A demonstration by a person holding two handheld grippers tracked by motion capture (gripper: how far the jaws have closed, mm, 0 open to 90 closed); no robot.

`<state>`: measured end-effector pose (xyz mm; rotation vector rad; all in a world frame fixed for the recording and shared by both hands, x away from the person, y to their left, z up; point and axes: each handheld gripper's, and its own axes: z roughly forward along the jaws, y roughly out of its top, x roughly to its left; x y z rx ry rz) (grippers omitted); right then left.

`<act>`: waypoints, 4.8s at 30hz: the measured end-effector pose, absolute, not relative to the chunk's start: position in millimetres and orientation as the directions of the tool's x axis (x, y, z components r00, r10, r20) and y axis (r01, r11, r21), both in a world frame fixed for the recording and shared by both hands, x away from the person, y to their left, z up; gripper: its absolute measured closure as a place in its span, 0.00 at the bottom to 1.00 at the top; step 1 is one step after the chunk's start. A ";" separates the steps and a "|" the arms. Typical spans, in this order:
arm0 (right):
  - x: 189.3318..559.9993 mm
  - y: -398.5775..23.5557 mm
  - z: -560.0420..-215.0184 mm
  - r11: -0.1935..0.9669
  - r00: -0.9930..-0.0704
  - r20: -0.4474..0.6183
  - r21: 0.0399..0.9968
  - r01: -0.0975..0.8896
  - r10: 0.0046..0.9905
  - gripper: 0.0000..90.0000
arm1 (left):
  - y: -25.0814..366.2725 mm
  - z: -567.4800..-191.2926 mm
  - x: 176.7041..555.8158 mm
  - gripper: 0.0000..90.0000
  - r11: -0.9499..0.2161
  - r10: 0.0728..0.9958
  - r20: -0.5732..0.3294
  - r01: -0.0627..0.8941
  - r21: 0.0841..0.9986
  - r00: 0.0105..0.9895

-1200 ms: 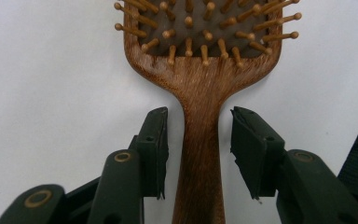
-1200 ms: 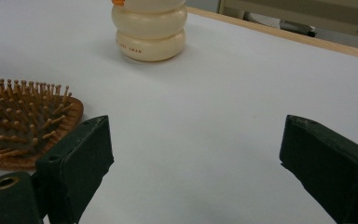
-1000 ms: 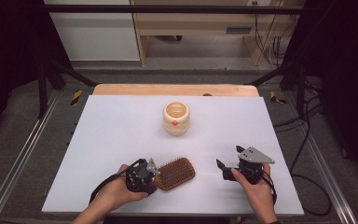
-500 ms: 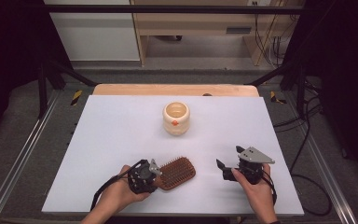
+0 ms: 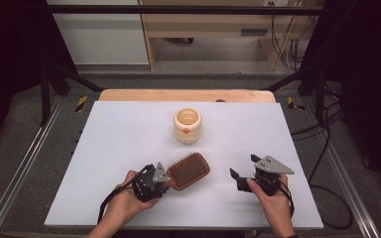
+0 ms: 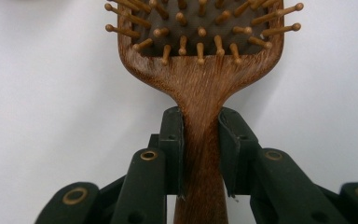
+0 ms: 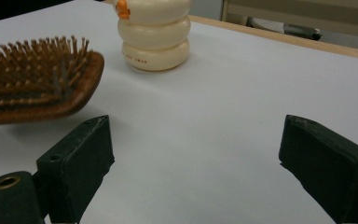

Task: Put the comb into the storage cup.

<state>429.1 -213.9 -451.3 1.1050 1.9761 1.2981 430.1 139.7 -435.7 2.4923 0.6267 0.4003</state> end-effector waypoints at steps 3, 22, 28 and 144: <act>428.1 -214.4 -449.5 0.173 -0.526 0.032 0.926 0.336 0.850 0.11 | 143.7 -434.8 433.5 0.80 -0.718 0.536 0.183 0.332 0.611 0.824; 426.9 -199.5 -443.4 0.015 -0.554 0.165 0.952 0.306 0.816 0.10 | 166.3 -449.5 438.6 0.80 -0.594 0.628 0.188 0.309 0.743 0.755; 426.2 -199.8 -443.6 -0.001 -0.537 0.175 0.951 0.308 0.826 0.09 | 164.3 -451.1 436.2 0.80 -0.589 0.629 0.189 0.303 0.750 0.755; 449.3 -107.4 -407.4 -0.358 -0.651 0.545 0.838 0.411 0.529 0.57 | 155.6 -431.8 409.2 0.62 -0.305 0.646 0.059 0.186 0.934 0.761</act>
